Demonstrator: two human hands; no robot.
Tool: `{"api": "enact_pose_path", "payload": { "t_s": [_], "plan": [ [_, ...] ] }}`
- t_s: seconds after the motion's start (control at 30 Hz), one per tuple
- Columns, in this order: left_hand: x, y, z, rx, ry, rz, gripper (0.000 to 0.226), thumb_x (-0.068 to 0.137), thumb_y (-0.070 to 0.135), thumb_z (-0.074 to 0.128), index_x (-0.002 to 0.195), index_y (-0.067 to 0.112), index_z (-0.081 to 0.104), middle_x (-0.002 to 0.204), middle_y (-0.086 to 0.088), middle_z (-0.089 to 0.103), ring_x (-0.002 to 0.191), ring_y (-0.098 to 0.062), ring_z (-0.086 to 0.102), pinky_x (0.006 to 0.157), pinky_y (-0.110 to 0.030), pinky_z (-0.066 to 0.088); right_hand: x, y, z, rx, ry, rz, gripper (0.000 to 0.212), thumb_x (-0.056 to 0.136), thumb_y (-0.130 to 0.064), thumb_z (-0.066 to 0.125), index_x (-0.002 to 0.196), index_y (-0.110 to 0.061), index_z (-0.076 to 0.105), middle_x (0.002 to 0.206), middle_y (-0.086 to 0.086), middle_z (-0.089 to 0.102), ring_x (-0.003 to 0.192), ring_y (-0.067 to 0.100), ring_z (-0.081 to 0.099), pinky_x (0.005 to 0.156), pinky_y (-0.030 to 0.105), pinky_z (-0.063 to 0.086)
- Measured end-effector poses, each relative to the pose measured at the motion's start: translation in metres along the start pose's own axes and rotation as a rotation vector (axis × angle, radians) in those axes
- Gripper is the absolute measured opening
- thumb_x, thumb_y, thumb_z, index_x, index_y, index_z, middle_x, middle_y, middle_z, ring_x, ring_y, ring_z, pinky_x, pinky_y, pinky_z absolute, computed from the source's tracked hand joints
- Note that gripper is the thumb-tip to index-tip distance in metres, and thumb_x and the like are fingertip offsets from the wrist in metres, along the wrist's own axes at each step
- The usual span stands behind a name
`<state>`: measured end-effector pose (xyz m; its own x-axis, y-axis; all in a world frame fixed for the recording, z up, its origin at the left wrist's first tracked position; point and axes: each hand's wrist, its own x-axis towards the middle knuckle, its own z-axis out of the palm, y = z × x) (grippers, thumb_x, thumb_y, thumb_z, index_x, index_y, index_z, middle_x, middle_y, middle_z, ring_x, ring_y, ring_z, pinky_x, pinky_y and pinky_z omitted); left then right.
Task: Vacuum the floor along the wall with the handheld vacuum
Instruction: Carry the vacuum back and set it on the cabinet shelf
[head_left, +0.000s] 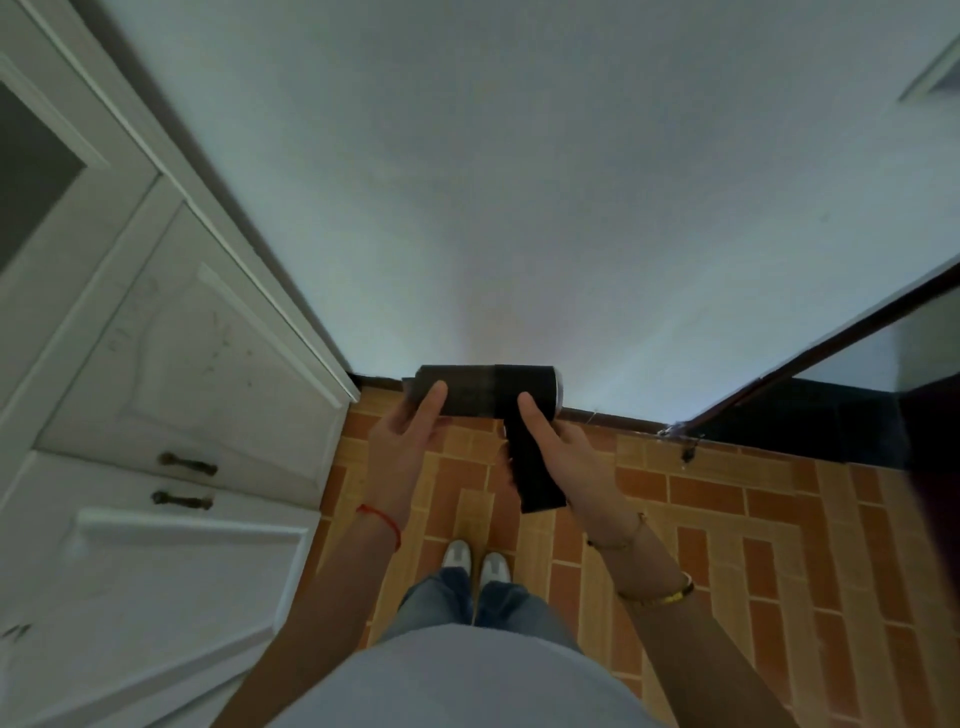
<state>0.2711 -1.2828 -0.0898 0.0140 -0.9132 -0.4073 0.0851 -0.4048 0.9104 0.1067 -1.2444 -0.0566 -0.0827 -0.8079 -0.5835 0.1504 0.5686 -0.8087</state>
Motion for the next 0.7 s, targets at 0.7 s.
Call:
{"api": "enact_pose_path", "payload": {
  "t_s": [0.7],
  "plan": [
    [-0.129,-0.021,-0.103,-0.217,0.627,0.022,0.025,0.089,0.042,0.066,0.1,0.02,0.07,0.096,-0.006,0.076,0.097,-0.022,0.072,0.089,-0.031,0.056,-0.036,0.03,0.103,-0.345,-0.504,0.041,0.049,0.089,-0.055,0.052,0.089,-0.008,0.067,0.071,0.007,0.07,0.065,0.022,0.066,0.066,0.03,0.056]
  ]
}}
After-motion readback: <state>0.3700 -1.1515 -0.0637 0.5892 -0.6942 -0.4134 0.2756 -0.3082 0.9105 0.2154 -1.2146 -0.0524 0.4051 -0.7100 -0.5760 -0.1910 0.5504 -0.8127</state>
